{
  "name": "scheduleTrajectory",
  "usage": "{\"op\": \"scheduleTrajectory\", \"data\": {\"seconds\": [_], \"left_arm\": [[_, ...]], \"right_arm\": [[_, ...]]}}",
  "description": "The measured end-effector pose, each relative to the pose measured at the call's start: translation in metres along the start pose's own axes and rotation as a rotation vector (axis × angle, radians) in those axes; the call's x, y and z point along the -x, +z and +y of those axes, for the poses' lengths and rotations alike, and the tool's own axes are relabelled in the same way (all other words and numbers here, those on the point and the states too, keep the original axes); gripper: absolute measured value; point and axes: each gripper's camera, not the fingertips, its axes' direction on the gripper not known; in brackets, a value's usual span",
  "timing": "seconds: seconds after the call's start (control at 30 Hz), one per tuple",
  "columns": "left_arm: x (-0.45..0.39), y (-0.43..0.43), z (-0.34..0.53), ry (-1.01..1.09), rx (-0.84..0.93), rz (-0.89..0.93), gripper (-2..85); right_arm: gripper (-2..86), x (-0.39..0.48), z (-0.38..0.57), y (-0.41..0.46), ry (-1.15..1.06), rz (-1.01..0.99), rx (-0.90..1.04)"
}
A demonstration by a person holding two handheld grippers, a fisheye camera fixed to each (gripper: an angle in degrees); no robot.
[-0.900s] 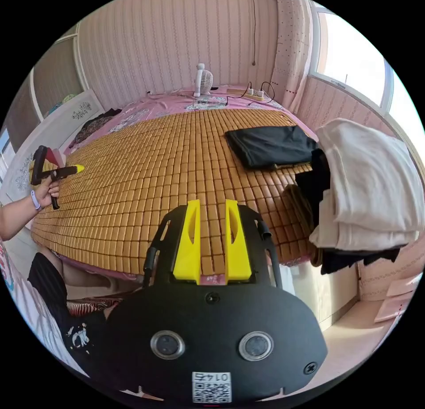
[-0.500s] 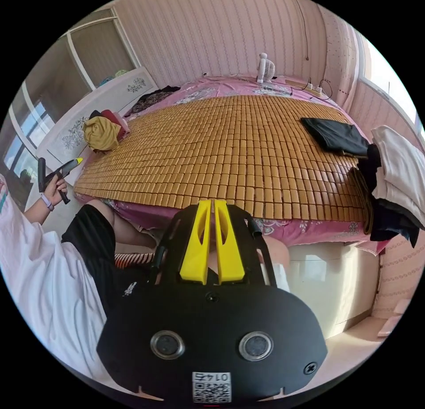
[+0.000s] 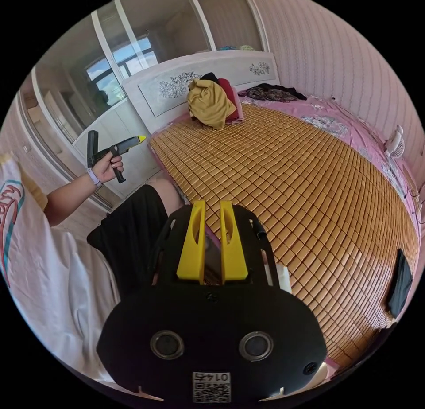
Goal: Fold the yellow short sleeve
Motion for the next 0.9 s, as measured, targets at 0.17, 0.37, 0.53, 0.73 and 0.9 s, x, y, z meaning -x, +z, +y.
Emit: {"op": "scheduleTrajectory", "data": {"seconds": [0.17,0.37,0.53,0.73,0.9], "left_arm": [[0.044,0.009,-0.023,-0.045,-0.029,-0.056,6.5],[0.073,0.062,-0.059,-0.014,-0.026,-0.09,7.3],[0.095,0.126,-0.086,-0.07,0.068,-0.036,11.1],[0.096,0.139,-0.147,-0.008,-0.077,-0.156,11.7],[0.097,0.187,-0.19,-0.008,0.069,-0.197,8.1]], "right_arm": [[5.8,0.012,-0.096,0.048,-0.168,-0.053,0.084],[6.4,0.015,-0.21,0.119,-0.244,-0.066,0.125],[8.4,0.017,-0.297,0.196,-0.244,-0.068,0.172],[11.0,0.018,-0.389,0.286,-0.209,-0.063,0.243],[17.3,0.012,-0.443,0.334,-0.154,-0.024,0.224]]}}
